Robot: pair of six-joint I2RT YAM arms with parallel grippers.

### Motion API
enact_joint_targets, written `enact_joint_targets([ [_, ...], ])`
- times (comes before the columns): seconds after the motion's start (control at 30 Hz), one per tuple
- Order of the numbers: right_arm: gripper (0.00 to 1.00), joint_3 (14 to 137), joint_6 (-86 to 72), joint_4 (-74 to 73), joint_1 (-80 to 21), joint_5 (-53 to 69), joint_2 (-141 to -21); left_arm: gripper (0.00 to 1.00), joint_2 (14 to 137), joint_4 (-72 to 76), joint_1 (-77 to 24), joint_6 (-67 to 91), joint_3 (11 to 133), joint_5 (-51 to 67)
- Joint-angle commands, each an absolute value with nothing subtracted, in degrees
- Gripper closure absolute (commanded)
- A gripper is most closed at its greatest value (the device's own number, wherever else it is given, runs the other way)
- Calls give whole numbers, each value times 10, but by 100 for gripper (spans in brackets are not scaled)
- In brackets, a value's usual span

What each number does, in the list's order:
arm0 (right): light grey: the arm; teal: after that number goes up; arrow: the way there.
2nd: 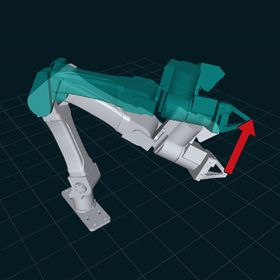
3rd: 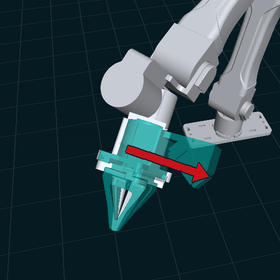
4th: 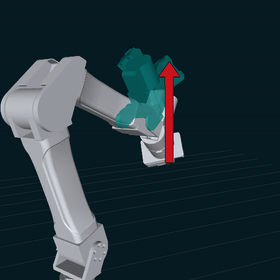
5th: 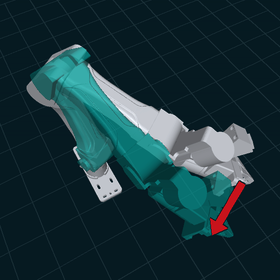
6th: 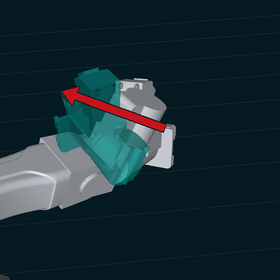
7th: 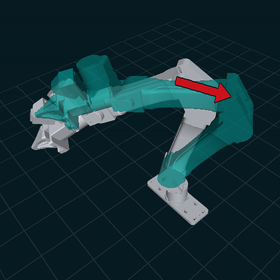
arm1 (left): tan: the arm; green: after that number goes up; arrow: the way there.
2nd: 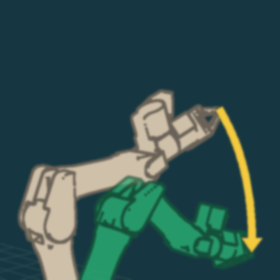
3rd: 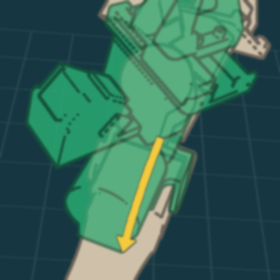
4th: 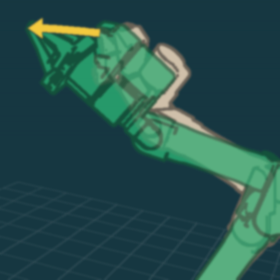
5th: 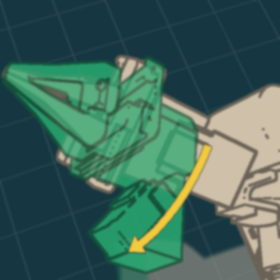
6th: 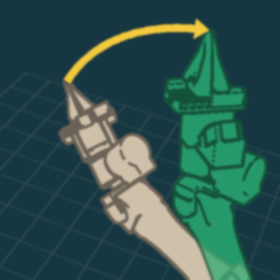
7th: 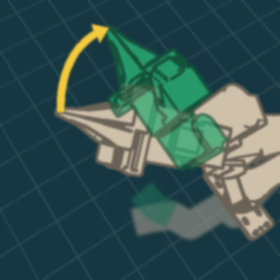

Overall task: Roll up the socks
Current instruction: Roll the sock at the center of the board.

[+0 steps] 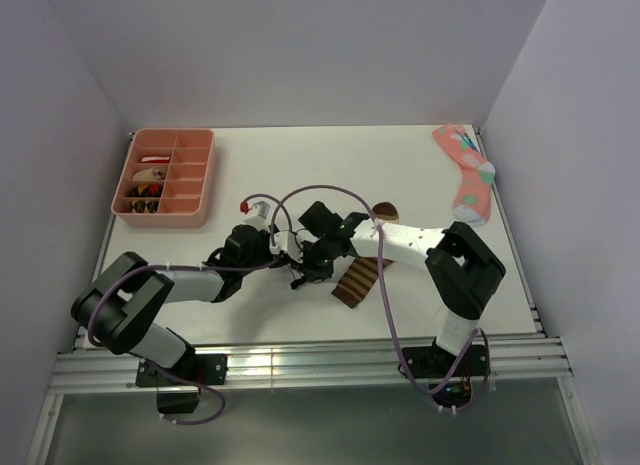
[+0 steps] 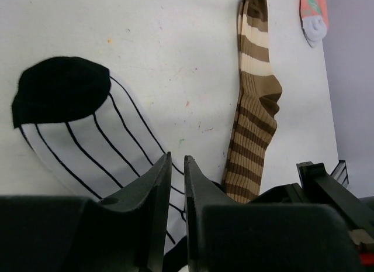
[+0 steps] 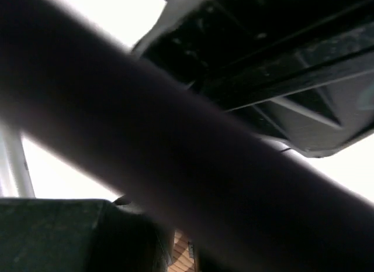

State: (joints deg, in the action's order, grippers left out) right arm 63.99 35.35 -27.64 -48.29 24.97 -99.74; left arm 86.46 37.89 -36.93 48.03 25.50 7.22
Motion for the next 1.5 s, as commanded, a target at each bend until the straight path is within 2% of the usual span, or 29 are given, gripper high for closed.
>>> enact_joint_targets([
  [0.0,92,667,345,-329,-481,269,-1005,80,823,400,-367,458,252,44],
  [0.27,92,748,352,-414,-470,327,-1083,78,763,416,-367,469,180,6],
  [0.67,93,870,352,-542,-411,414,-1205,66,663,483,-367,460,81,-6],
  [0.83,93,968,360,-643,-389,454,-1293,61,646,546,-368,445,47,7],
  [1.07,93,1048,357,-721,-375,477,-1360,60,686,599,-396,389,51,13],
  [1.3,92,1049,341,-721,-374,461,-1356,59,775,621,-452,356,81,3],
  [1.47,92,1052,345,-731,-374,460,-1364,54,822,655,-462,346,85,3],
])
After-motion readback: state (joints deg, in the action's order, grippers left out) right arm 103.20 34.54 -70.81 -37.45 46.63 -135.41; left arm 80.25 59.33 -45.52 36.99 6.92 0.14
